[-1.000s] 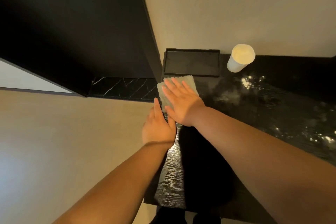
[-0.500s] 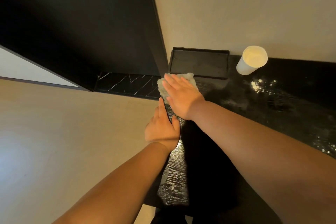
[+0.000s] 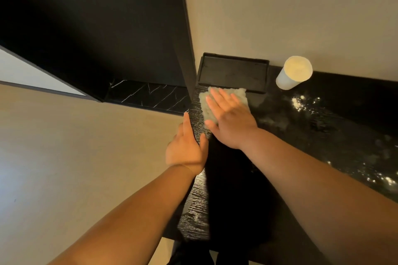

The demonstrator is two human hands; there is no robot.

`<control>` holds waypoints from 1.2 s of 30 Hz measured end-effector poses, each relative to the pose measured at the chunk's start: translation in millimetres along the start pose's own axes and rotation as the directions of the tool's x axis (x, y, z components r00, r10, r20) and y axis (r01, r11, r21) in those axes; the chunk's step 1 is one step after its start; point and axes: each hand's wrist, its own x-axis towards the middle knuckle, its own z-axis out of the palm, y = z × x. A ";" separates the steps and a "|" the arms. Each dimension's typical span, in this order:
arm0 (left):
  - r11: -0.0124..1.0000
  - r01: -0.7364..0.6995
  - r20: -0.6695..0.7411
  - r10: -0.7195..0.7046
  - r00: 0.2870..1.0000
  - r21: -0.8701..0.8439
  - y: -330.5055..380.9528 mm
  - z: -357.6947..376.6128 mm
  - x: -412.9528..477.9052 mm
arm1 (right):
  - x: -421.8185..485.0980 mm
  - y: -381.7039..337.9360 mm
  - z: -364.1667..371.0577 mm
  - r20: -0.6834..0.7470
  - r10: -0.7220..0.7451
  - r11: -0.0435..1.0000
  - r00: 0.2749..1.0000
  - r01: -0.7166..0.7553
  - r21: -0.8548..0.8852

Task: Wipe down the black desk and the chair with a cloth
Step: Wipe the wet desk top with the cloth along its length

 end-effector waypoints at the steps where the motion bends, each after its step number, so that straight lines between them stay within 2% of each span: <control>1: 1.000 -0.009 -0.008 0.009 1.000 0.006 -0.4 0.4 -0.9 | 6.6 -4.9 0.6 -0.008 0.009 1.000 1.000 -0.009 0.009; 6: 1.000 -0.020 -0.028 0.020 0.999 0.007 -0.3 1.5 -1.2 | -13.4 6.1 2.4 0.007 0.007 0.999 1.000 -0.008 0.039; 10: 0.998 -0.054 -0.043 0.054 0.998 -0.014 -0.3 1.8 -2.5 | -62.6 41.1 8.9 -0.034 0.125 0.992 0.992 -0.124 0.012; 14: 0.996 -0.086 -0.049 0.086 0.995 -0.009 -1.5 2.4 -2.6 | -61.0 26.1 10.5 -0.055 0.250 0.968 0.967 -0.248 0.045; 18: 0.997 -0.082 -0.050 0.082 0.995 0.004 -0.1 3.0 -4.5 | -29.1 -1.5 9.7 -0.006 0.149 0.986 0.989 -0.148 0.078; 22: 0.997 -0.078 -0.062 0.078 0.995 0.005 -0.6 5.0 -2.6 | -24.3 10.8 7.0 0.054 0.101 0.991 0.993 -0.105 0.079; 27: 0.996 -0.088 -0.050 0.088 0.995 0.003 -3.2 3.8 -2.8 | -69.6 54.7 9.1 -0.043 0.291 0.957 0.956 -0.289 0.035; 30: 0.996 -0.088 -0.049 0.088 0.995 0.012 -2.4 4.0 -2.5 | -78.3 51.9 8.4 -0.060 0.356 0.935 0.933 -0.354 0.033; 32: 0.997 -0.080 -0.043 0.080 0.996 0.008 -1.8 3.8 -2.2 | -70.4 38.7 8.2 -0.026 0.338 0.941 0.941 -0.338 0.028; 36: 0.997 -0.078 -0.056 0.079 0.995 0.015 -3.8 6.1 -1.9 | -36.9 15.4 7.9 0.052 0.155 0.987 0.987 -0.158 0.040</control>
